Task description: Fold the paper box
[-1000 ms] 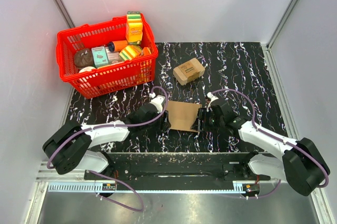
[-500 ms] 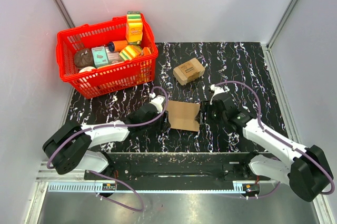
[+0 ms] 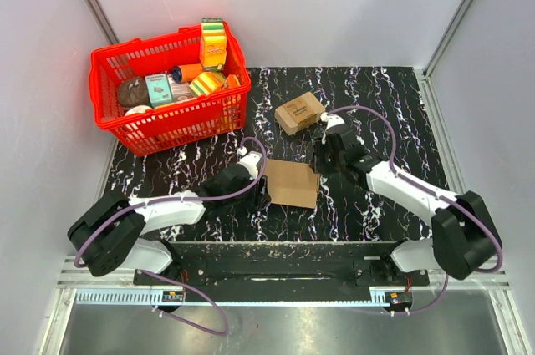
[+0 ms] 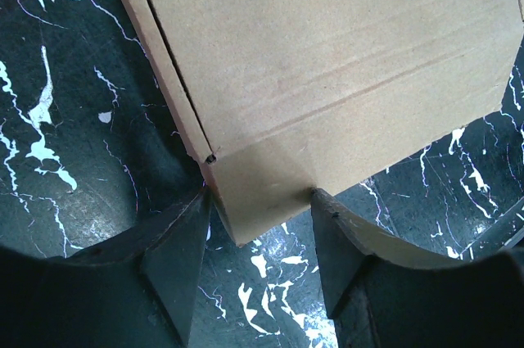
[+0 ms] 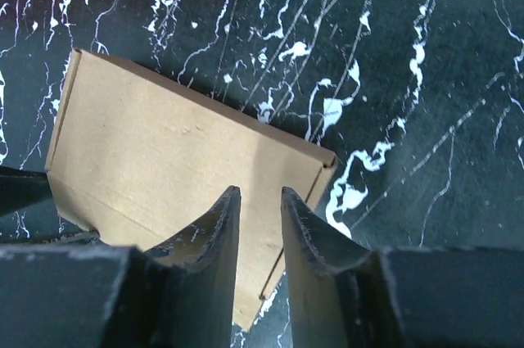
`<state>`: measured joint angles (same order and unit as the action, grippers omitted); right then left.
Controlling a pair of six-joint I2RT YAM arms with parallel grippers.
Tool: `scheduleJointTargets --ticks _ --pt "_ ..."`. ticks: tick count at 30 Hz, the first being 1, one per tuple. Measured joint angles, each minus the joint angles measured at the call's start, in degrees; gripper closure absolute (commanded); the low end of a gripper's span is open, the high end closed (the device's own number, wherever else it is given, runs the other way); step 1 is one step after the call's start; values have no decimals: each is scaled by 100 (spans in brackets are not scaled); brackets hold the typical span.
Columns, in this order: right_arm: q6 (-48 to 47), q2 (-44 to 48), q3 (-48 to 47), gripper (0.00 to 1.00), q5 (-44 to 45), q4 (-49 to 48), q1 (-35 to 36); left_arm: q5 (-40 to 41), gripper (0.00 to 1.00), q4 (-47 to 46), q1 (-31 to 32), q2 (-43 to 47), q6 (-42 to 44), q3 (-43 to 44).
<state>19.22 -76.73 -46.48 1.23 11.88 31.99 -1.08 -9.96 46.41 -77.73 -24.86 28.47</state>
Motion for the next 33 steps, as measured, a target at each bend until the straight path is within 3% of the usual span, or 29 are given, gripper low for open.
scheduleJointTargets --ticks 15,33 --pt "-662 -1154 -483 78 -295 -1209 -20 0 44 -2 0 -2 0 0" --pt "-796 -1471 -560 79 -848 -1207 -26 31 38 -15 0 -271 70 24"
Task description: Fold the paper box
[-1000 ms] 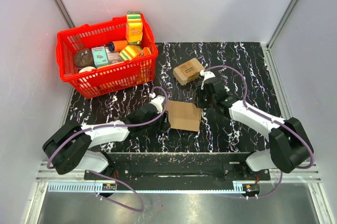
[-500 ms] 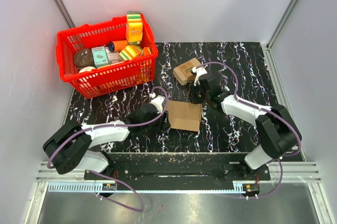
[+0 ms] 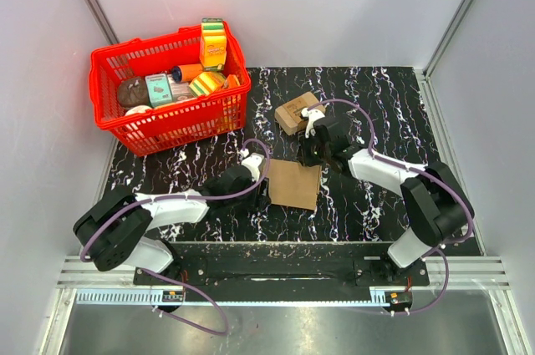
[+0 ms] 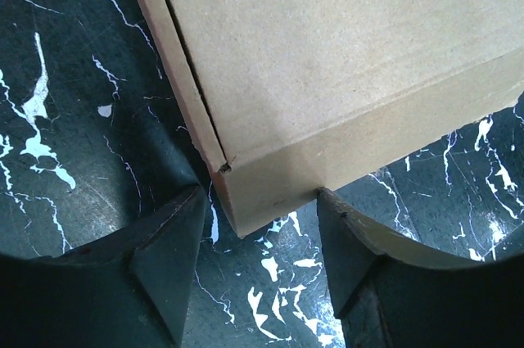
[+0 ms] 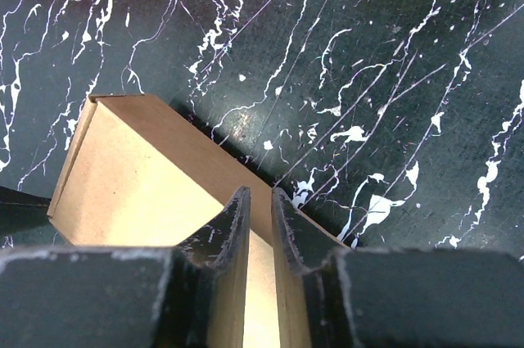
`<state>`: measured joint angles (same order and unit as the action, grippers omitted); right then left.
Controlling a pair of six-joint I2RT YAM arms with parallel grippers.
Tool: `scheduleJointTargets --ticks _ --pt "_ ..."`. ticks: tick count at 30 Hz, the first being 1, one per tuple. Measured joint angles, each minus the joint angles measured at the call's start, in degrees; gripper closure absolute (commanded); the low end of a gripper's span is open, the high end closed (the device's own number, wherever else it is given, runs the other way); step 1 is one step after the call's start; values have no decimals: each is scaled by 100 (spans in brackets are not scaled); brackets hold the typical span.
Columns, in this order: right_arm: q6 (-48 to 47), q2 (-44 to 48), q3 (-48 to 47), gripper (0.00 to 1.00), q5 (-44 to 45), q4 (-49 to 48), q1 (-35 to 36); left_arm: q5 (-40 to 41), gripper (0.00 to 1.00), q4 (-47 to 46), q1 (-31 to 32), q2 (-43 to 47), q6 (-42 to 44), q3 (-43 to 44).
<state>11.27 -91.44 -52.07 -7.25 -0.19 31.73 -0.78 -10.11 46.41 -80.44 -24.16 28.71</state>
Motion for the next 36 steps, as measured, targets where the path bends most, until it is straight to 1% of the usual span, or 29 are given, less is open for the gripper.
scheduleJointTargets --ticks 20,36 --pt "-52 -319 -162 79 4 306 -7 153 37 13 2 -46 42 52" --pt "-50 -457 -192 79 -94 306 -28 334 36 -63 15 -260 142 208"
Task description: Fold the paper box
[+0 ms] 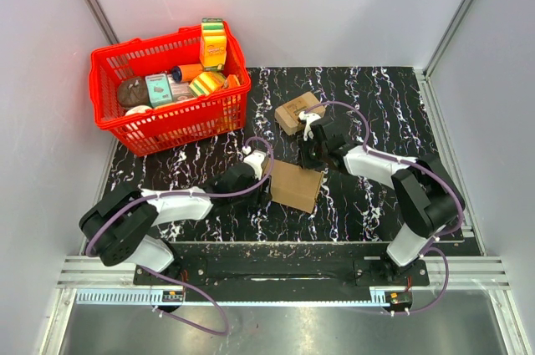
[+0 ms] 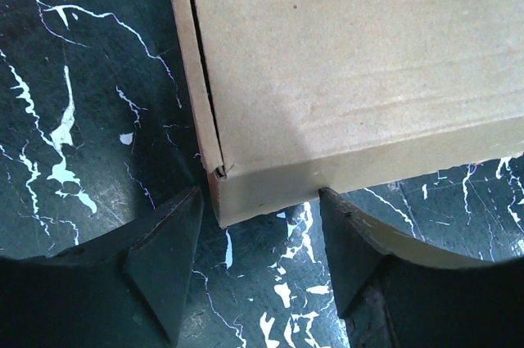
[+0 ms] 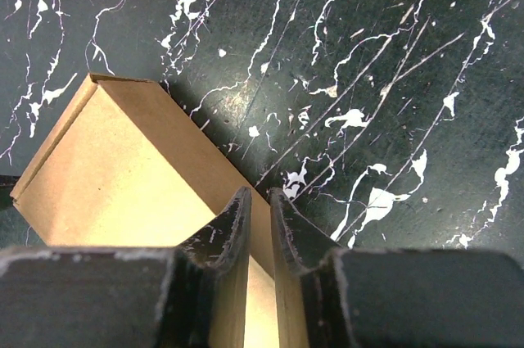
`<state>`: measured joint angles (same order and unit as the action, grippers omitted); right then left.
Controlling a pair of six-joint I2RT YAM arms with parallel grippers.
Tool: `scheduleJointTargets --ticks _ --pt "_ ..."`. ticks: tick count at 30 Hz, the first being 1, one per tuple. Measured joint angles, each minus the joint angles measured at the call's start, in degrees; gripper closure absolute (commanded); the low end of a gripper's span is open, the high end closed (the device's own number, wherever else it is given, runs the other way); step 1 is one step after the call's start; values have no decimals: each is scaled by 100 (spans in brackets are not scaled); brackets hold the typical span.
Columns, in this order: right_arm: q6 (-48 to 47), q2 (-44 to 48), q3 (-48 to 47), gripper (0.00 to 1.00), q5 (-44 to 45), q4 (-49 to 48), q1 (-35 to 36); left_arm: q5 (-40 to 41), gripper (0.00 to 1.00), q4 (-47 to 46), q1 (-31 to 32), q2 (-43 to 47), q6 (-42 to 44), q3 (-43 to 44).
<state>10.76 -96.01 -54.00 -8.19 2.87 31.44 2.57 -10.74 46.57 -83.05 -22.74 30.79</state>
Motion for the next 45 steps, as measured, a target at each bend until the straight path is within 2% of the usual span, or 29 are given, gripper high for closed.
scheduleJointTargets --ticks 37,45 --pt "20 -61 -11 80 -146 59 -39 310 24 -260 13 -286 140 155" --pt "55 -61 -11 79 -157 214 -37 483 22 205 13 304 136 -13"
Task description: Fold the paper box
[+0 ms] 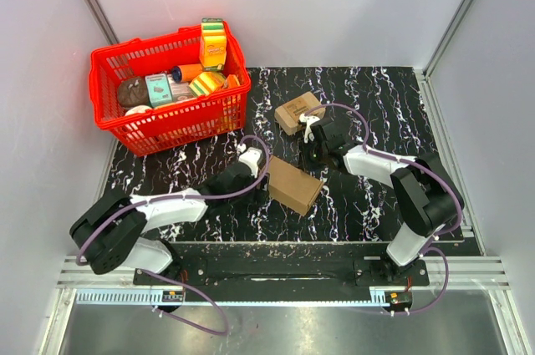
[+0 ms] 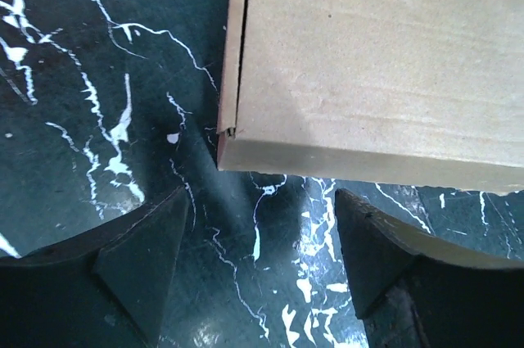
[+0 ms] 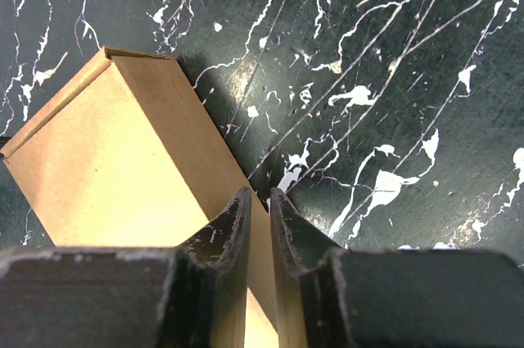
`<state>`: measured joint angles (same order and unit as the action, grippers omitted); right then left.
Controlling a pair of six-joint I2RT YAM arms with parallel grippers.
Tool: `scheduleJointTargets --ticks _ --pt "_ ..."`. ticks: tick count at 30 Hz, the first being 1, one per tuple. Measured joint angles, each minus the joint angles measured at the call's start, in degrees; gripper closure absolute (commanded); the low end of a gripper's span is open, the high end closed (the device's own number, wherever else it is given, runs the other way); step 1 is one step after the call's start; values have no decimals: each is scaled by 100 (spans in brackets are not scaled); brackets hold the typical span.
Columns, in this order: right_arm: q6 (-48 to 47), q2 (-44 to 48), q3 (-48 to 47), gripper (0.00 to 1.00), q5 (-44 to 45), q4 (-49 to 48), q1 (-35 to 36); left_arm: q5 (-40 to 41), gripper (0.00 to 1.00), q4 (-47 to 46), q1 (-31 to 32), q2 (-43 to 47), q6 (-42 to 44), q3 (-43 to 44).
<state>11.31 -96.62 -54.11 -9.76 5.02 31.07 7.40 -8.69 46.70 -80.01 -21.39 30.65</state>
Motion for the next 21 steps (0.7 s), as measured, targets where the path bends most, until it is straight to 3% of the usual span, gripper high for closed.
scheduleJointTargets --ticks 6,10,16,21 --pt "7 0 0 78 0 87 2 83 22 328 0 789 -2 -72" --pt "11 0 0 78 0 87 0 -11 48 376 0 1167 -125 -173" --pt "76 0 0 79 70 175 0 -402 99 337 72 1145 -332 -444" --pt "208 0 0 79 382 444 4 -704 100 175 490 739 -472 -468"
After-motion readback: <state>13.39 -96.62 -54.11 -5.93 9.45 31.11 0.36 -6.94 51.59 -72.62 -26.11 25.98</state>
